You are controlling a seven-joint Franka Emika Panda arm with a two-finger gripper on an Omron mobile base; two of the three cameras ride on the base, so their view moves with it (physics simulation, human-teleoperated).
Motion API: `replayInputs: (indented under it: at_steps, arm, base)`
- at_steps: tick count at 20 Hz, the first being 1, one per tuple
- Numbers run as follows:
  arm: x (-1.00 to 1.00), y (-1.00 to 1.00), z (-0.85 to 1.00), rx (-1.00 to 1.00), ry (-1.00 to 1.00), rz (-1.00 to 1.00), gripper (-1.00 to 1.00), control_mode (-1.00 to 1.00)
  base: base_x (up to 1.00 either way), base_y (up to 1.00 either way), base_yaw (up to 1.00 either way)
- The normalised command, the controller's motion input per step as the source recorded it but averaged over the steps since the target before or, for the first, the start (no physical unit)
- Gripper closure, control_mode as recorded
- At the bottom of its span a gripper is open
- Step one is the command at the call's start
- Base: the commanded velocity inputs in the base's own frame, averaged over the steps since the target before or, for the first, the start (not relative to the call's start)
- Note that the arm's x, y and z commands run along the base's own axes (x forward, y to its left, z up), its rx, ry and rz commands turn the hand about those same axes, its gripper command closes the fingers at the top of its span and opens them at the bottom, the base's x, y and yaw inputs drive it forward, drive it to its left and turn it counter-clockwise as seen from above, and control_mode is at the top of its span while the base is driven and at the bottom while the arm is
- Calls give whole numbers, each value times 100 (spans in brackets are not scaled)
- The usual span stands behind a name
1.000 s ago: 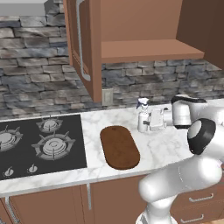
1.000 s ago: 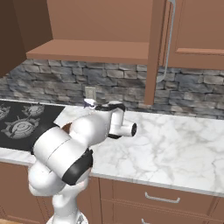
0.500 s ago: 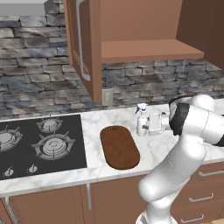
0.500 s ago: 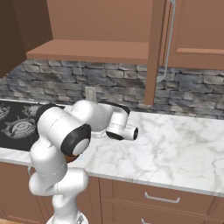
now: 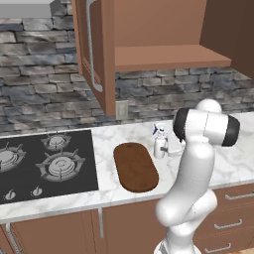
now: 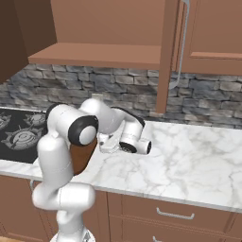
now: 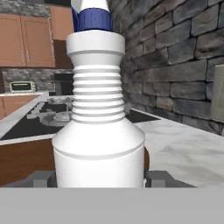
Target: Grab the spray bottle from the cabinet, then place it next to the cutting board for sanitizing. Then grab the dish brush from the countertop next to the sink and place it next to the cutting board.
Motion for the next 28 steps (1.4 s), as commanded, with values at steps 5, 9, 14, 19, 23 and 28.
replayInputs:
  at_steps: [5,9,14,19,23,28]
  arm:
    - [5,-2,-44,0,0,5,100,-100]
    - [1,0,-42,0,0,3,-100,-100]
    - [0,0,-9,0,0,2,-100,-100]
    - [-20,0,0,0,-5,1,-100,-100]
    - [-19,0,0,0,-11,3,-100,-100]
    - [-11,-18,0,0,-5,0,-100,-100]
  base:
    - [0,0,0]
    - [0,0,0]
    - [0,0,0]
    - [0,0,0]
    - [0,0,0]
    - [0,0,0]
